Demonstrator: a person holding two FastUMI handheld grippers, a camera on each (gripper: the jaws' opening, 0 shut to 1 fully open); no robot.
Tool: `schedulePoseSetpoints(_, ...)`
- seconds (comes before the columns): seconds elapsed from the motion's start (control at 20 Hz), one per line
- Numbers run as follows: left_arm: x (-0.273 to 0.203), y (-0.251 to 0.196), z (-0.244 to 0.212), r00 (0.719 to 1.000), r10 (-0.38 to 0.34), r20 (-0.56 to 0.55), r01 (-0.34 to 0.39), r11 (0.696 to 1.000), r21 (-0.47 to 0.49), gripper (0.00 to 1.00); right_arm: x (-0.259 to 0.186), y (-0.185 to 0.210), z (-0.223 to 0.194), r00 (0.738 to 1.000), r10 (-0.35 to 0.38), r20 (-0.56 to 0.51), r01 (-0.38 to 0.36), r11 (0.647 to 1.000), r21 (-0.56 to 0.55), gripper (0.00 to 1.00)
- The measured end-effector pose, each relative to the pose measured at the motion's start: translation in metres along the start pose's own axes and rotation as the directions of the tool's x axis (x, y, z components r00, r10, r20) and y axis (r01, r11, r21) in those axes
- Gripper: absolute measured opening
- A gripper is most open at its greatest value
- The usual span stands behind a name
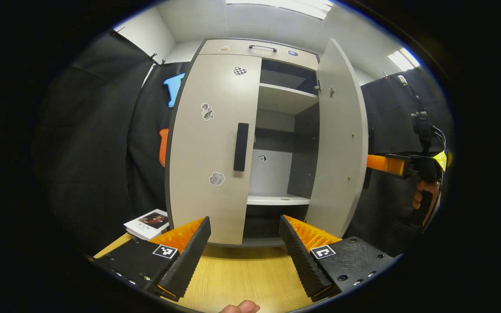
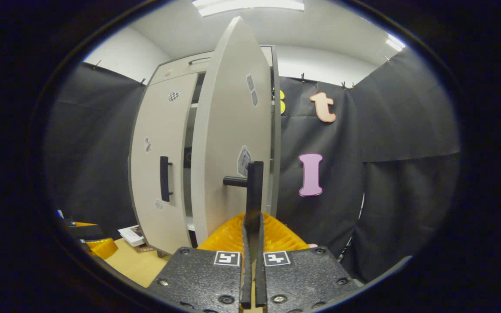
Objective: Open the right door of the double-door shoe cabinet with the right hand, and open the left door with the left hand.
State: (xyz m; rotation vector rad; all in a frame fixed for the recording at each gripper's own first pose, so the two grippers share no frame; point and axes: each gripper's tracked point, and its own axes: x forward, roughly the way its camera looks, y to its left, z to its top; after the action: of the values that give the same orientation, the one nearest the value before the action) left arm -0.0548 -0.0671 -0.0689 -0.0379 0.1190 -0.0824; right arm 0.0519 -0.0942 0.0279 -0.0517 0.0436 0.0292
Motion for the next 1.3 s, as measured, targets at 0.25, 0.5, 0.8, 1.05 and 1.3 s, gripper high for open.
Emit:
schedulePoseSetpoints(0.25,0.0,-0.002,-0.002,1.0,-0.018,-0.002,0.018,1.0,0.002,0.95,0.003,-0.036,-0.001,0.996,-0.084,0.014,0.084,0.996,-0.004,0.04)
schedulePoseSetpoints(0.5,-0.002,-0.003,-0.003,0.999,-0.037,-0.012,0.037,0.999,0.008,0.95,0.006,-0.05,-0.005,0.999,-0.022,0.03,0.02,0.999,0.05,0.04)
schedulePoseSetpoints(0.8,-0.003,-0.002,-0.002,1.0,-0.01,-0.024,0.01,1.0,0.009,0.95,-0.004,-0.049,-0.009,0.997,-0.072,0.017,0.072,0.997,0.018,0.04)
schedulePoseSetpoints(1.05,0.001,0.0,-0.002,0.998,0.035,-0.043,-0.036,0.999,-0.021,0.95,-0.062,-0.032,-0.008,0.995,-0.091,0.037,0.089,0.995,0.055,0.04)
schedulePoseSetpoints(1.3,0.0,0.001,0.009,0.998,0.061,-0.016,-0.061,0.998,-0.021,0.95,-0.078,0.033,-0.007,0.999,0.018,0.041,-0.021,0.998,0.056,0.04)
